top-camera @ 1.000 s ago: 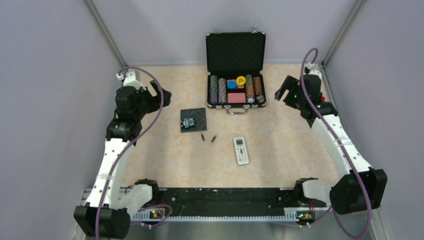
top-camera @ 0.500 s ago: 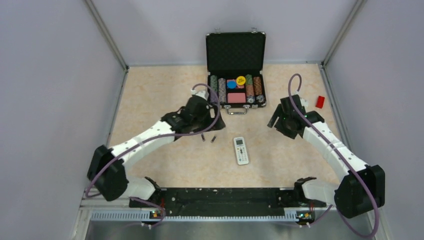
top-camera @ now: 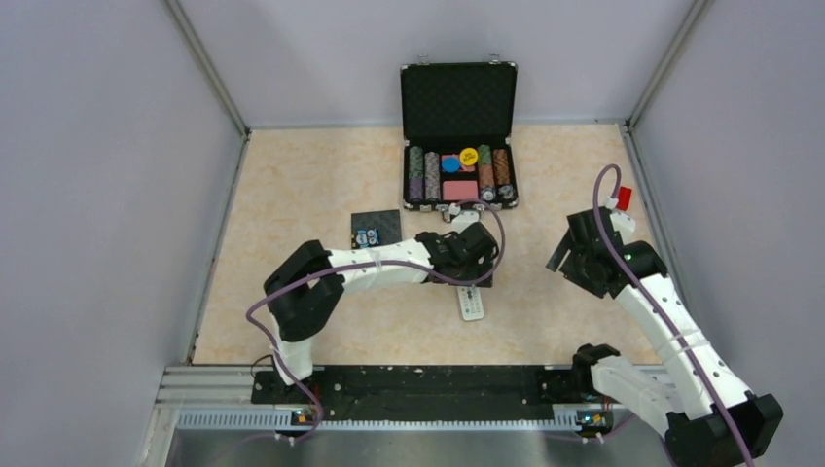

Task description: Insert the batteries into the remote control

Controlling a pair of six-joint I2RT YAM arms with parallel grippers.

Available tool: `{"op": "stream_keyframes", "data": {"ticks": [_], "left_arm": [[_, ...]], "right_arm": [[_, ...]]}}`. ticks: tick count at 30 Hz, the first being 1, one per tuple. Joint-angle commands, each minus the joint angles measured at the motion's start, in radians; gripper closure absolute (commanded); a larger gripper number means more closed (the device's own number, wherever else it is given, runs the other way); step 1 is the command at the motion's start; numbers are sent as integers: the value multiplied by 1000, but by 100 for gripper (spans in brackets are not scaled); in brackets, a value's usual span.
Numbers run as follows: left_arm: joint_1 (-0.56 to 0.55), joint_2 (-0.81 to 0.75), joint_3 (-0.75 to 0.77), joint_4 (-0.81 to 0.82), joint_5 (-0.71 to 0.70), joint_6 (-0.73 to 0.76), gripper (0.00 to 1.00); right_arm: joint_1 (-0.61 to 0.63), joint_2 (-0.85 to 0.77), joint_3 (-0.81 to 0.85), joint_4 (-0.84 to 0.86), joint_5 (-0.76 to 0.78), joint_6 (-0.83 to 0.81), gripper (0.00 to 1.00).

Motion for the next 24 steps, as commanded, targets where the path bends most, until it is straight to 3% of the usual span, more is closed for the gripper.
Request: {"op": "stream_keyframes", "data": {"ticks": [1, 5, 9, 13, 21, 23, 24], "left_arm": [[-30, 72, 82, -106, -88, -82, 12], [-82, 132, 141, -199, -176, -138, 12], [-98, 199, 190, -281, -168, -214, 13], [-103, 250, 212, -285, -139, -267, 24], [-103, 291, 239, -375, -151, -370, 35], [-103, 300, 253, -383, -146, -378, 46], [-102, 304, 259, -386, -144, -379, 59]], "right_arm": [[9, -46, 13, -43, 29, -17, 29], [8, -48, -11, -30, 17, -58, 29], [8, -60, -30, -3, -57, -97, 29], [9, -98, -64, 48, -121, -105, 30], [8, -115, -67, 67, -184, -132, 31], [9, -118, -58, 72, -196, -132, 31], [9, -118, -55, 72, -196, -132, 31]]}}
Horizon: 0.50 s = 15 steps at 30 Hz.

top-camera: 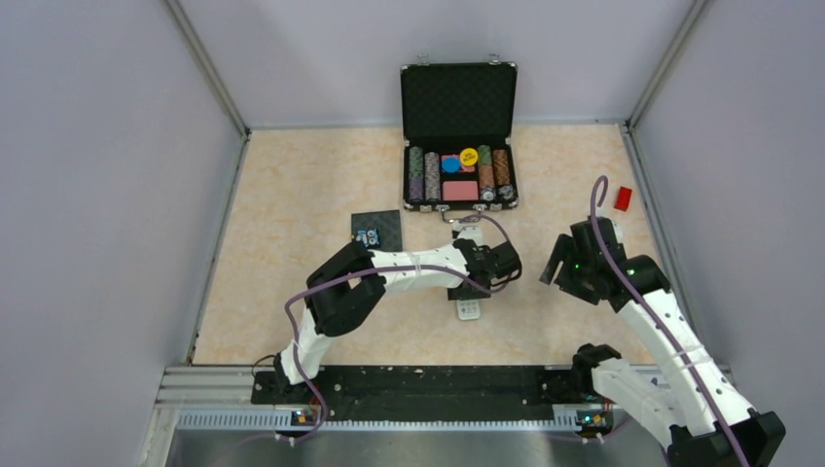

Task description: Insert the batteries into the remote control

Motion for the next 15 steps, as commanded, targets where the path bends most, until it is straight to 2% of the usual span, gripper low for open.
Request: {"op": "stream_keyframes", "data": {"ticks": [1, 2, 3, 4, 9, 12, 15], "left_arm": [[1, 55, 28, -50, 27, -62, 77], [7, 54, 32, -49, 32, -56, 89], [14, 49, 32, -41, 40, -49, 97], [24, 38, 25, -25, 50, -34, 100], [99, -135, -107, 175, 116, 97, 100], [179, -299, -225, 340, 213, 173, 100], [266, -476, -354, 531, 369, 265, 100]], "right_arm": [[7, -20, 27, 41, -33, -20, 31], [8, -21, 28, 40, -32, -19, 31], [9, -24, 28, 40, -34, -20, 31], [8, -25, 30, 42, -40, -20, 31], [9, -17, 45, 102, -156, -44, 32], [9, -22, 36, 185, -309, -45, 32], [9, -61, -37, 411, -518, -23, 28]]}}
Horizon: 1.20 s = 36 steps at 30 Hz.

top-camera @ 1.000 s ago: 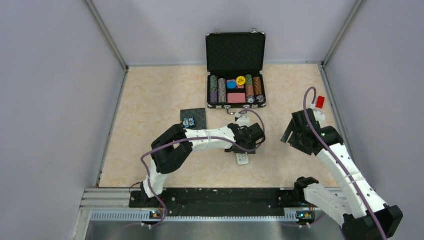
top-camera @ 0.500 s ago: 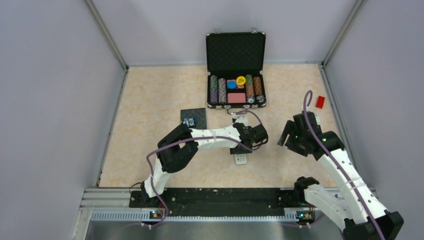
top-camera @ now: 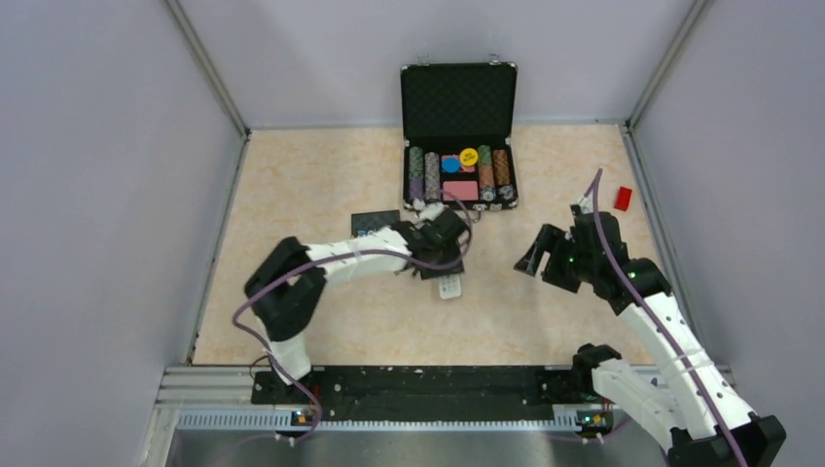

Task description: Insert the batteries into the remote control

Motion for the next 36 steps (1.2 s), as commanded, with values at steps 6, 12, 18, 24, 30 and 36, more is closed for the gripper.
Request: {"op": "stream_keyframes", "data": {"ticks": [6, 12, 18, 24, 30, 36], "left_arm": [[228, -501, -217, 543, 532, 210, 100], [263, -627, -163, 664, 675, 129, 100], [263, -656, -175, 840, 758, 0, 100], [263, -671, -199, 964, 790, -93, 100], [263, -709, -232, 975, 759, -107, 100], [263, -729, -245, 916, 731, -84, 95]], "right_arm": [[38, -112, -152, 760, -551, 188, 7], [145, -17, -13, 918, -551, 278, 4], [210, 52, 65, 1063, -553, 332, 4], [268, 103, 119, 1046, -530, 307, 6], [302, 160, 153, 994, -524, 317, 29], [338, 173, 163, 964, -493, 291, 49]]}}
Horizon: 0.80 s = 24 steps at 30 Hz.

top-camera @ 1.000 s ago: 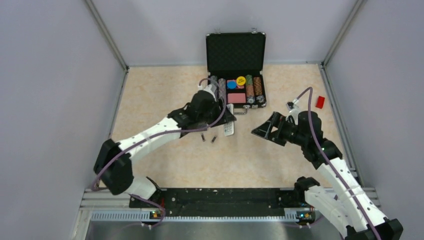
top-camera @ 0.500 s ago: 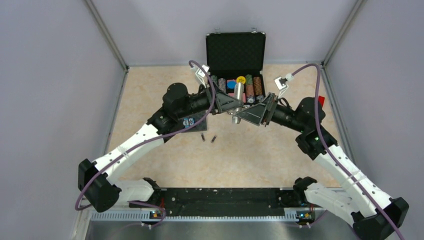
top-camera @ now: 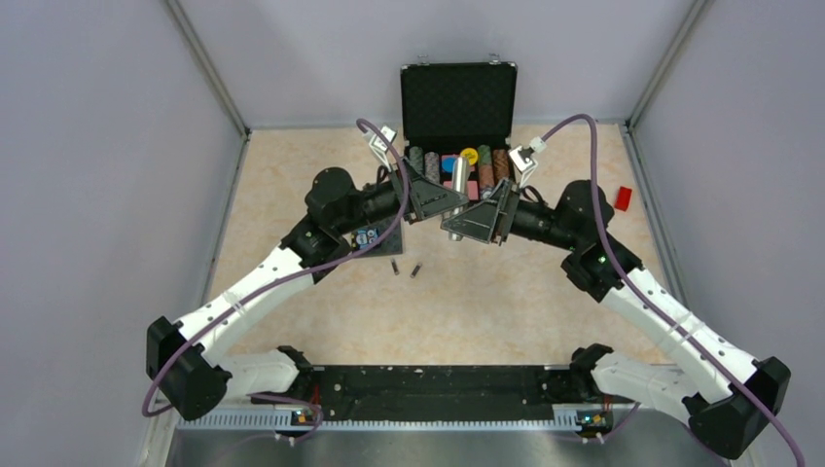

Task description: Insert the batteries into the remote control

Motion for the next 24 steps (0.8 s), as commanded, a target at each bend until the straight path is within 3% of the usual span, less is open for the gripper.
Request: {"op": "stream_keyframes", "data": {"ticks": [1, 4, 9, 11, 17, 24], "left_arm": [[-3, -53, -4, 51, -17, -5, 92], [-4, -64, -5, 18, -39, 15, 78], [-3, -87, -3, -69, -91, 66, 43], [-3, -97, 4, -117, -118, 95, 35], [-3, -114, 62, -347, -227, 228, 29], [-3, -78, 104, -492, -255, 278, 28]], "right_arm": [[25, 21, 53, -42, 32, -43, 53], [33, 19, 62, -103, 53, -86, 62], [37, 6, 71, -206, 82, -159, 68], [40, 3, 80, -245, 90, -198, 69], [87, 10, 137, -416, 181, -375, 70], [198, 84, 215, -531, 372, -522, 70]]}}
